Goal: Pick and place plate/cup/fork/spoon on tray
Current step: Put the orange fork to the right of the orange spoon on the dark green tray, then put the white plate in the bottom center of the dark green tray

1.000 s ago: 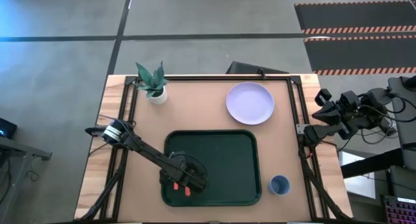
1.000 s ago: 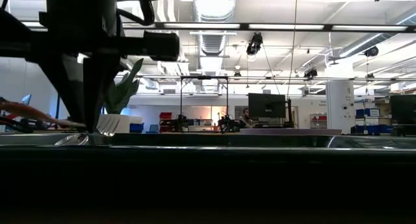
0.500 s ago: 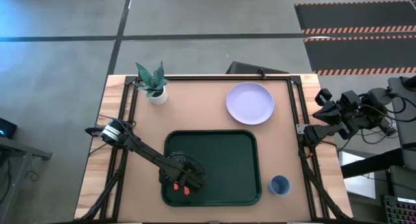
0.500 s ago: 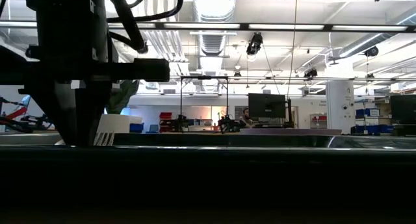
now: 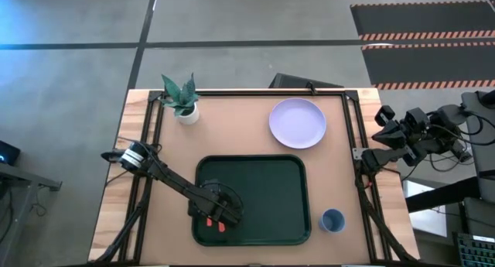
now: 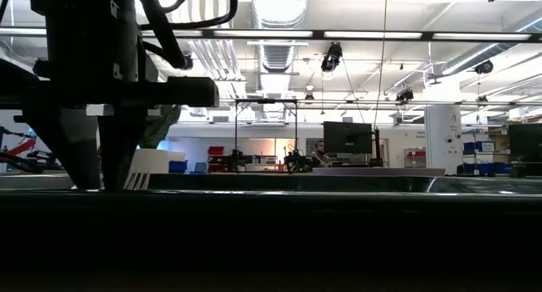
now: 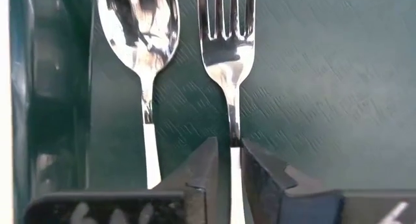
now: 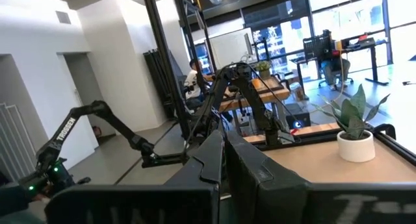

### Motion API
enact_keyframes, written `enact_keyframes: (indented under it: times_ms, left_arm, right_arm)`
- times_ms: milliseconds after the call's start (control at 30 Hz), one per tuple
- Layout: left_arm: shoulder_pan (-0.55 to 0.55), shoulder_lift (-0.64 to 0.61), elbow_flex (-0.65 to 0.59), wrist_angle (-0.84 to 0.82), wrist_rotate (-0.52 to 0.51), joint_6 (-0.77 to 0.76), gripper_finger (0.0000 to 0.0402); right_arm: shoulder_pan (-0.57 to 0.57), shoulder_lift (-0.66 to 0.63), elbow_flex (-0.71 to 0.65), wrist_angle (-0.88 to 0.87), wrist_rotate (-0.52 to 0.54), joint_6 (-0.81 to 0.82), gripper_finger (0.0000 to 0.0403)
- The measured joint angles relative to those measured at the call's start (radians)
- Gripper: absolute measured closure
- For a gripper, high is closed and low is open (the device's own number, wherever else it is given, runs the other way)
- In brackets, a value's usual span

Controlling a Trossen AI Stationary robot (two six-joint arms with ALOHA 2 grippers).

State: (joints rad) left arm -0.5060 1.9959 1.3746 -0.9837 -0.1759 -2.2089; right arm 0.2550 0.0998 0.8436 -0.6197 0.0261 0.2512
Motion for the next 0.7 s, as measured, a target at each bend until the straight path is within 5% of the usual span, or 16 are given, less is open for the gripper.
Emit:
enact_keyframes:
  times_ms: [533, 700]
  left_arm:
    - [0.003, -0.046, -0.001, -0.022, -0.162, -0.009, 0.0262]
    - [0.003, -0.113, 0.0, 0.009, -0.453, -0.009, 0.0253]
  right_arm:
    - [0.0, 0.0, 0.0, -0.013, 0.003, -0.017, 0.0394]
    - [0.0, 0.014, 0.001, -0.133, 0.094, 0.036, 0.0394]
